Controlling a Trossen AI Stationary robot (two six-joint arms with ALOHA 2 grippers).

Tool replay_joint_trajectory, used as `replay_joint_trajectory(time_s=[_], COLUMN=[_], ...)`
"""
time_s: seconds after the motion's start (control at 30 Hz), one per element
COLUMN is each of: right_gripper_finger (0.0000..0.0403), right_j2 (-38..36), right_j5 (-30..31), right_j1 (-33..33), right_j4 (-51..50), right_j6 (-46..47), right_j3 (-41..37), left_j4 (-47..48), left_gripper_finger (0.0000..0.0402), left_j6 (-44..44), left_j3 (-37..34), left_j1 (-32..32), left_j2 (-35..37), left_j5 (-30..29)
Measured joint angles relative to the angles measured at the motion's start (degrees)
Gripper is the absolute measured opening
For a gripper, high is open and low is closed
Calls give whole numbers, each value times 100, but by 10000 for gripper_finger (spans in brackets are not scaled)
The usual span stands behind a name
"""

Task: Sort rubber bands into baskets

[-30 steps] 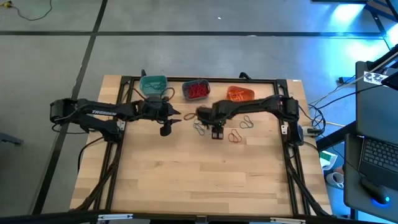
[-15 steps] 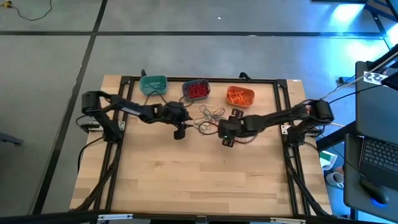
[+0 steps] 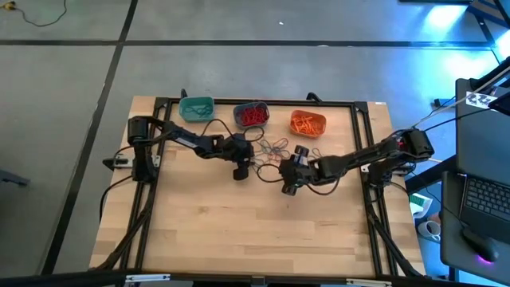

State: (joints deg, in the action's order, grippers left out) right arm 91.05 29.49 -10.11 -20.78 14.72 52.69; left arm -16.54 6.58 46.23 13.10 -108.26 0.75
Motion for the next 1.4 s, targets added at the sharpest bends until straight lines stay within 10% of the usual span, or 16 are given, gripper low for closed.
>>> replay_joint_trajectory(time_s=[0.47, 1.4], right_gripper_finger=[190, 190], right_j2=[0, 7], right_j5=[7, 7], right_j1=[0, 0], right_j4=[88, 48], right_j6=[-19, -13], right_j3=[2, 2], left_j4=[214, 4038], left_gripper_finger=[8, 2], left_j6=[279, -358], left_j3=[2, -30], left_j1=[-80, -641], left_j2=[38, 2740], left_j5=[5, -2813])
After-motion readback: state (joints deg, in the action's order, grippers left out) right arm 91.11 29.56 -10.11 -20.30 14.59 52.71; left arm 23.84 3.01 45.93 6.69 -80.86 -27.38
